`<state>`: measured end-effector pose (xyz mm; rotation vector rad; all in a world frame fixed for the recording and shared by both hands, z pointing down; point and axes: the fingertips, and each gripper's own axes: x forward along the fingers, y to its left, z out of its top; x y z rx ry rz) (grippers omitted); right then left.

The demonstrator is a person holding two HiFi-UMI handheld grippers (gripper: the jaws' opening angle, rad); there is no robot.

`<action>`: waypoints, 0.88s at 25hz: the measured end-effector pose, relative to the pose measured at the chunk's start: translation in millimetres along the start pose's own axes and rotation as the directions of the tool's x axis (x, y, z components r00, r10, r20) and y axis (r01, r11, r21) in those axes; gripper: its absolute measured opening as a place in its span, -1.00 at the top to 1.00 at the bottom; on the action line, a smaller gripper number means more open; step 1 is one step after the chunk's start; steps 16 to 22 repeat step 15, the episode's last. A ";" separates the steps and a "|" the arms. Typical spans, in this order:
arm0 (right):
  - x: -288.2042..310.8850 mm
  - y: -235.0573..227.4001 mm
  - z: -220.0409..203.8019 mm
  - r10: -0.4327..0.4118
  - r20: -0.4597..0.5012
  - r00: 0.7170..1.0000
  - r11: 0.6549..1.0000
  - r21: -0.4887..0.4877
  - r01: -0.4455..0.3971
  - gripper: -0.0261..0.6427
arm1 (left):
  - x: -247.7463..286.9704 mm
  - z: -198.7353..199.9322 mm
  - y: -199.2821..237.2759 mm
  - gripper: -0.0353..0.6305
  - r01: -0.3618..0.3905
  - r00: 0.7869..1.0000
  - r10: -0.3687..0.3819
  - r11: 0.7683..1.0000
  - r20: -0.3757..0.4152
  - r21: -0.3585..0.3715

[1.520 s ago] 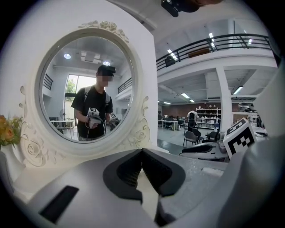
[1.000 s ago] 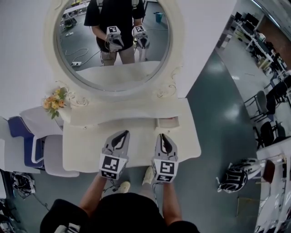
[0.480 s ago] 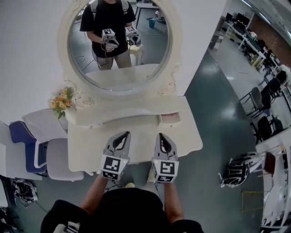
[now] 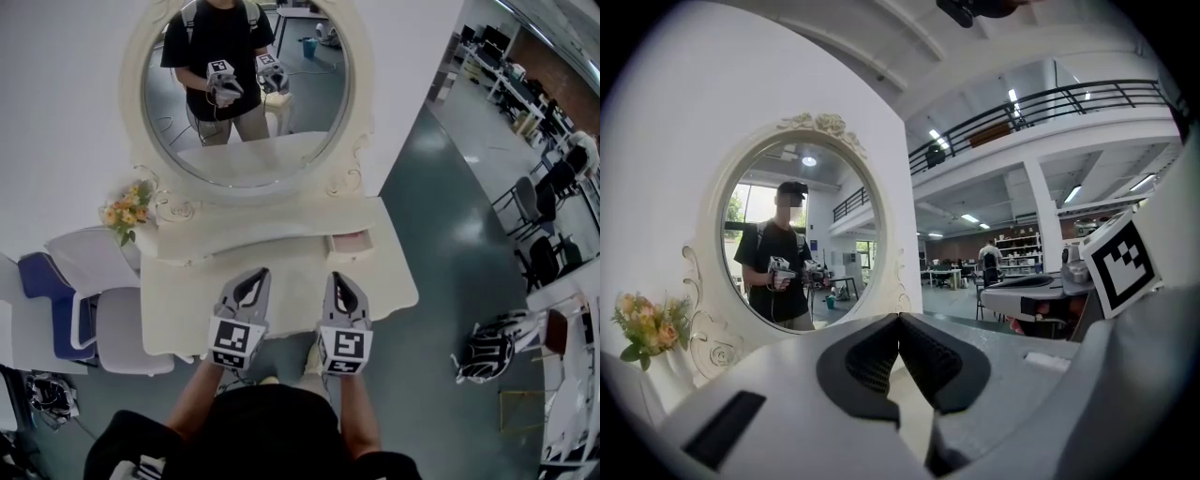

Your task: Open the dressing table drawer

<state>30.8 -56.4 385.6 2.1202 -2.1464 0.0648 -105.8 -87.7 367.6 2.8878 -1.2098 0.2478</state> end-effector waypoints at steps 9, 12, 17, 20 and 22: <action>2.0 -3.1 -7.2 -0.003 -0.024 1.000 1.000 -0.004 0.003 0.94 | 4.1 -2.0 -1.6 0.88 0.004 1.000 -0.004 1.000 -0.002 0.001; 1.7 -2.1 -6.4 0.001 -0.021 1.000 1.000 -0.007 -0.001 0.94 | 4.3 -2.3 -2.1 0.88 0.005 1.000 -0.005 1.000 -0.003 -0.002; 1.7 -1.6 -3.8 0.002 -0.013 1.000 1.000 -0.008 -0.002 0.94 | 4.3 -1.3 -1.9 0.88 0.006 1.000 -0.006 1.000 -0.002 -0.001; 1.7 -1.6 -3.8 0.002 -0.013 1.000 1.000 -0.008 -0.002 0.94 | 4.3 -1.3 -1.9 0.88 0.006 1.000 -0.006 1.000 -0.002 -0.001; 1.7 -1.6 -3.8 0.002 -0.013 1.000 1.000 -0.008 -0.002 0.94 | 4.3 -1.3 -1.9 0.88 0.006 1.000 -0.006 1.000 -0.002 -0.001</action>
